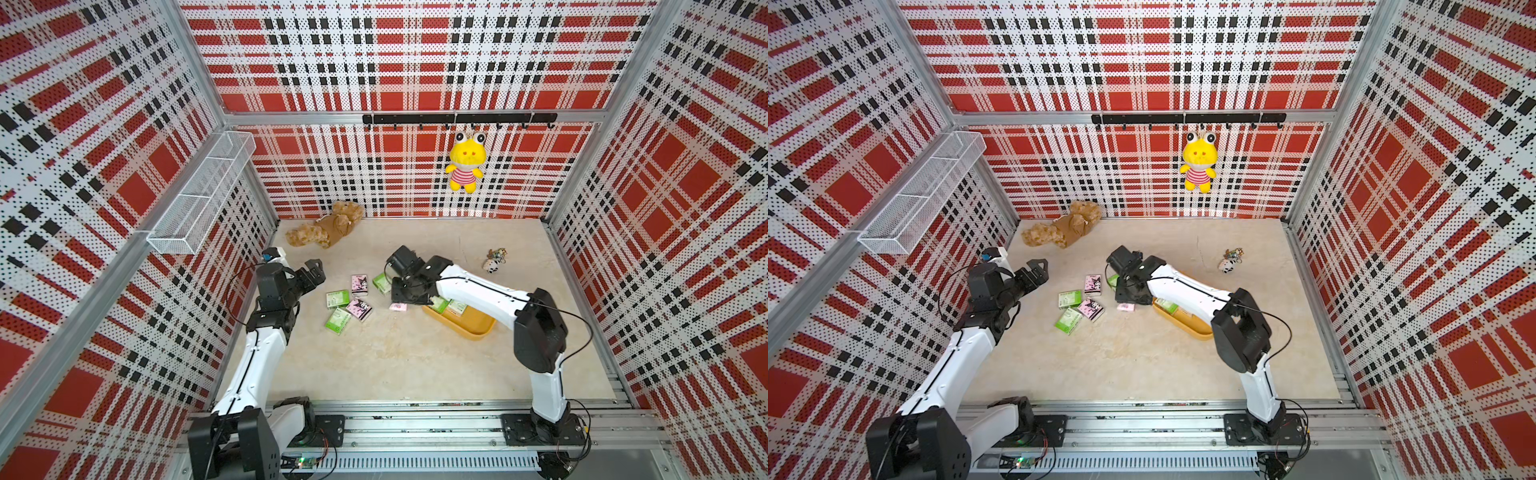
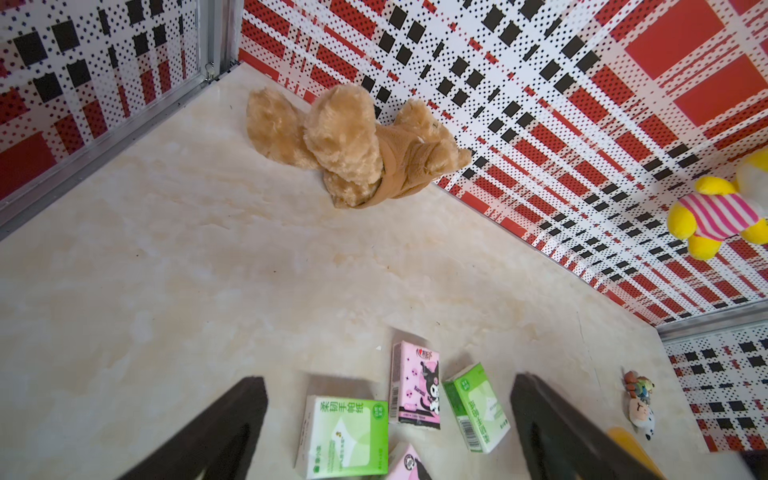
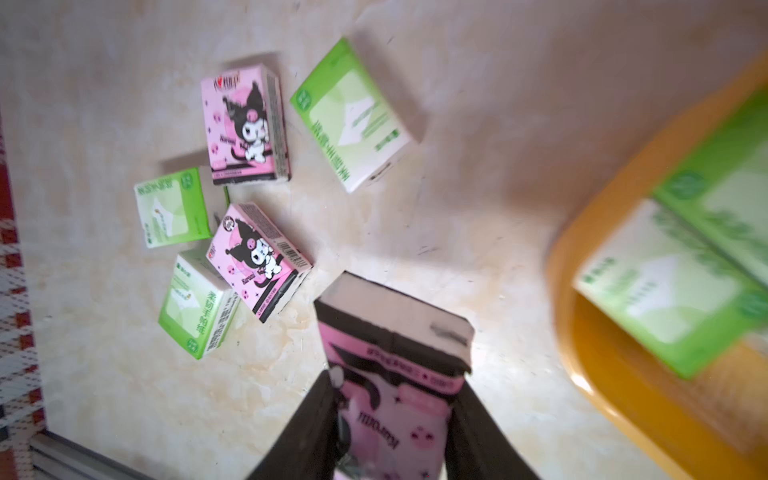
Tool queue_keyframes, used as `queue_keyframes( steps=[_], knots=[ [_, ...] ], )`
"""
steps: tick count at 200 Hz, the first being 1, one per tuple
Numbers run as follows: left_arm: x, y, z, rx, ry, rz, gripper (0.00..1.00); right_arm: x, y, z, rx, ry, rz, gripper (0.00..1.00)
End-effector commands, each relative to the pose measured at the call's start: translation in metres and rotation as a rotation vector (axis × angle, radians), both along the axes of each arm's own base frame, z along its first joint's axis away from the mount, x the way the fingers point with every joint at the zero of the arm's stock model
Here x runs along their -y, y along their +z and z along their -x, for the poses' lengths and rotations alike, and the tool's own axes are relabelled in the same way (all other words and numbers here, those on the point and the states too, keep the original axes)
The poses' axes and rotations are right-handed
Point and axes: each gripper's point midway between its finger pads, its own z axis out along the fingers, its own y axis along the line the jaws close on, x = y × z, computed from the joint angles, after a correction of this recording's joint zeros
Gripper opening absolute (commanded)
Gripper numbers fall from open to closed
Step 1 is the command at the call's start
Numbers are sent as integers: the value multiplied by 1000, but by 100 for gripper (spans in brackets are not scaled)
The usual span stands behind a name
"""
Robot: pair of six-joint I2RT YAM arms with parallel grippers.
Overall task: Put the pocket tissues into the storage box
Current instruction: Pick up the pocket tissues from the center of the board, then place the pocket tissues in the storage box.
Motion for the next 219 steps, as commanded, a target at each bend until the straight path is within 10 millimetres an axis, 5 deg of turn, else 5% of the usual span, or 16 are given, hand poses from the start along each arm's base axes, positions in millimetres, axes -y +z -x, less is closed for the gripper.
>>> queue_keyframes(
  steps=[1, 29, 67, 131, 169, 219],
  knots=[
    [3, 18, -4, 40, 4, -2, 99, 35, 31, -3, 42, -81, -54, 44],
    [9, 15, -5, 31, -2, -2, 99, 77, 33, 12, 9, -158, -136, 46],
    [15, 11, -7, 25, -12, 0, 99, 119, 4, 32, -91, -220, -204, 47],
    [15, 7, -6, 18, -13, -14, 99, 203, -16, 31, -84, -340, -62, 46],
    [14, 4, -6, 13, -10, -17, 99, 228, -27, 28, -90, -371, -18, 46],
    [13, 1, -5, 7, -9, -23, 99, 234, -54, 30, -136, -351, 43, 47]
  ],
)
